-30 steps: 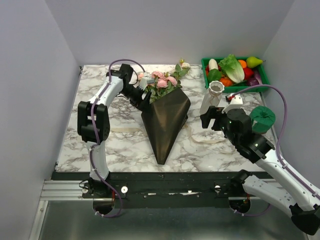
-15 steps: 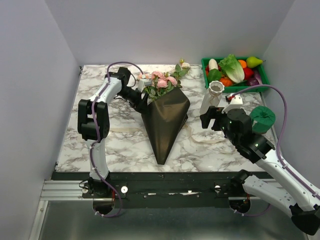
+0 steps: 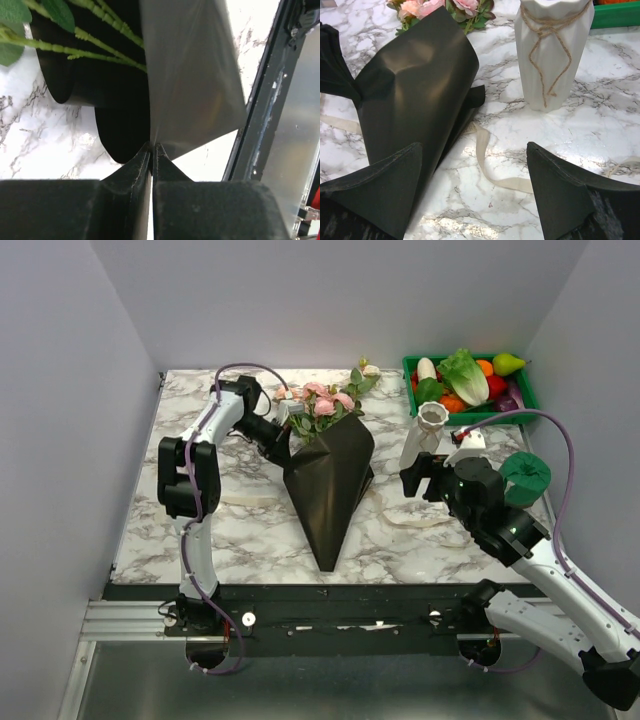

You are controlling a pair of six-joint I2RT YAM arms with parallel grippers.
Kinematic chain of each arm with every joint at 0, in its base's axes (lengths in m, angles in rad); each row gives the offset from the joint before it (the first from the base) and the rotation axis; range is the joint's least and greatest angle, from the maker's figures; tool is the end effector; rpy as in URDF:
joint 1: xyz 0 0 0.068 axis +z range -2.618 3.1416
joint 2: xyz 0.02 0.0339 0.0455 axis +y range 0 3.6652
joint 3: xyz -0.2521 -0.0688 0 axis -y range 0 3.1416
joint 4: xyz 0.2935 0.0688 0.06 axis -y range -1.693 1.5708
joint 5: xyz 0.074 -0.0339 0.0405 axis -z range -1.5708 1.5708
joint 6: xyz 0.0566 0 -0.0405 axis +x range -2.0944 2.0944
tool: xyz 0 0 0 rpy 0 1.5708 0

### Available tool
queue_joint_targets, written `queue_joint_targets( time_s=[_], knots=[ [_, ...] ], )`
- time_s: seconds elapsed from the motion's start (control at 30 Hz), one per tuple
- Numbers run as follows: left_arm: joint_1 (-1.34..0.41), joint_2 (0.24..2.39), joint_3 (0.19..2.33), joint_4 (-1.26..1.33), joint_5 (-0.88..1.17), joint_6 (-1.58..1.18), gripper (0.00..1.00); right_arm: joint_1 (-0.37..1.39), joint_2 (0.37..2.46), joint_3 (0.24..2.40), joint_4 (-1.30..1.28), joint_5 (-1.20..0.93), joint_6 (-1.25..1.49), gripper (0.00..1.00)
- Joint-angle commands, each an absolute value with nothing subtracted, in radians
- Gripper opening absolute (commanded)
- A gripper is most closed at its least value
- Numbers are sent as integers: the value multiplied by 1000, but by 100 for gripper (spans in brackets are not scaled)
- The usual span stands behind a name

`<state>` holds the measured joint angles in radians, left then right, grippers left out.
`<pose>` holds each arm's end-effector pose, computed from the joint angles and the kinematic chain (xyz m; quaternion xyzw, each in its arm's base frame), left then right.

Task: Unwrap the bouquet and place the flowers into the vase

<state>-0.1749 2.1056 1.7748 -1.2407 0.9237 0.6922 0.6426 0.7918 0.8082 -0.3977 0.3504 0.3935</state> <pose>0.4308 -0.1220 0.1837 0.3759 0.8125 -0.4309 0.1137 0.2145 0.1363 0.3104 -0.0044 0.8214 0.1478 0.5508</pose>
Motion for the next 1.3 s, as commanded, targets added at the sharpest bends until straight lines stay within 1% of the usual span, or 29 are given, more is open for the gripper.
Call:
queue_joint_targets(
  time_s=[0.0,0.13,0.27,0.37,0.5,0.57,0.6,0.73,0.77,0.8,0.83,0.87,1.0,1.13,1.27],
  knots=[
    [-179,2040,1928,-1333,959,671,11,650,778,821,-397,333,410,91],
    [-204,1996,2064,-1384,979,618,12,652,767,821,-397,333,411,91],
    [-255,1913,2063,-1355,959,549,13,652,753,822,-402,333,414,91],
    [-310,1872,2025,-1313,931,477,20,652,739,819,-408,336,414,91],
    [-363,1844,1999,-1284,923,416,34,652,727,819,-417,345,413,91],
    [-374,1838,1987,-1252,922,374,37,652,724,819,-422,351,411,91],
    [-379,1836,1985,-1249,923,355,46,652,723,819,-423,354,411,91],
    [-373,1827,1977,-1241,890,350,63,652,718,821,-433,359,407,91],
    [-365,1821,1970,-1229,881,351,71,652,716,821,-433,362,407,92],
    [-357,1819,1959,-1223,856,356,88,652,716,819,-433,362,405,92],
    [-332,1818,1944,-1215,839,368,95,652,718,819,-433,362,403,92],
    [-316,1819,1933,-1189,827,370,99,652,719,819,-434,362,402,92],
    [-236,1874,1904,-1140,784,411,99,652,726,821,-430,357,399,92],
    [-219,1971,1914,-1149,753,503,99,652,733,822,-428,356,391,92],
    [-221,2019,1910,-1074,767,522,99,652,735,825,-426,356,388,92]
  ],
)
